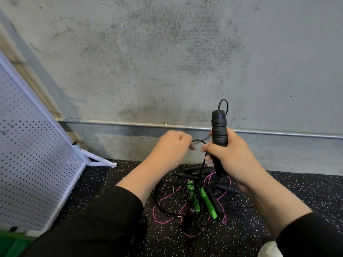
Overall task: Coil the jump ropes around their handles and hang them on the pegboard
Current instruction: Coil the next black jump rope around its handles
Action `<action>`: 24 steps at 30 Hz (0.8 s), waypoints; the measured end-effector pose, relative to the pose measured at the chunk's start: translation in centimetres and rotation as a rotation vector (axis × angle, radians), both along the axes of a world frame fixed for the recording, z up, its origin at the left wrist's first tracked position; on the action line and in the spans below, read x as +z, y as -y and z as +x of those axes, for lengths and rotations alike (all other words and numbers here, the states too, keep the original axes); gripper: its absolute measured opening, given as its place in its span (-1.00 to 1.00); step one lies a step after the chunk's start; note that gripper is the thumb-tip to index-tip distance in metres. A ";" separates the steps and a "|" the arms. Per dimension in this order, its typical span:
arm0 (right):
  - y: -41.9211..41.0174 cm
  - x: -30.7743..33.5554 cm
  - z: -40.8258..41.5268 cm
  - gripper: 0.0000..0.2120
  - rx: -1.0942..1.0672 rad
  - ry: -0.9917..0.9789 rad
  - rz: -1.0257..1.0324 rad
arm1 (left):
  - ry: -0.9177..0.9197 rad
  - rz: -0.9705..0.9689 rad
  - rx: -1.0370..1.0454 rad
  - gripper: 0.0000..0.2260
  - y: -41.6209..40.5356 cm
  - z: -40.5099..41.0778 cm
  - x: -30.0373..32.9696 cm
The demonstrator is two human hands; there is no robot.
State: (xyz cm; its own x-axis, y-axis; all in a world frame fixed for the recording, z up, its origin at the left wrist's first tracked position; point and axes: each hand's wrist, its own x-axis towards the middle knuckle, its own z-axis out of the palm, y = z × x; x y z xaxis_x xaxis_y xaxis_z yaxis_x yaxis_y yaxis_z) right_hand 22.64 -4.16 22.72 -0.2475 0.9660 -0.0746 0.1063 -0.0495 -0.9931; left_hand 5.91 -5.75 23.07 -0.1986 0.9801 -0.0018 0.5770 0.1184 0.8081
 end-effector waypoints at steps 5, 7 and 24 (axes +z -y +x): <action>-0.3 0.5 0.4 -0.74 -0.036 -0.023 0.018 | -0.073 0.420 0.114 -0.77 0.3 -0.1 -0.1; -0.4 0.5 0.4 -0.75 -0.051 -0.039 0.027 | -0.077 0.454 0.063 -0.65 0.1 -0.3 -0.3; -0.7 1.0 0.8 -0.77 -0.116 -0.097 -0.073 | 0.041 0.025 -0.158 -0.80 -0.4 1.6 -1.4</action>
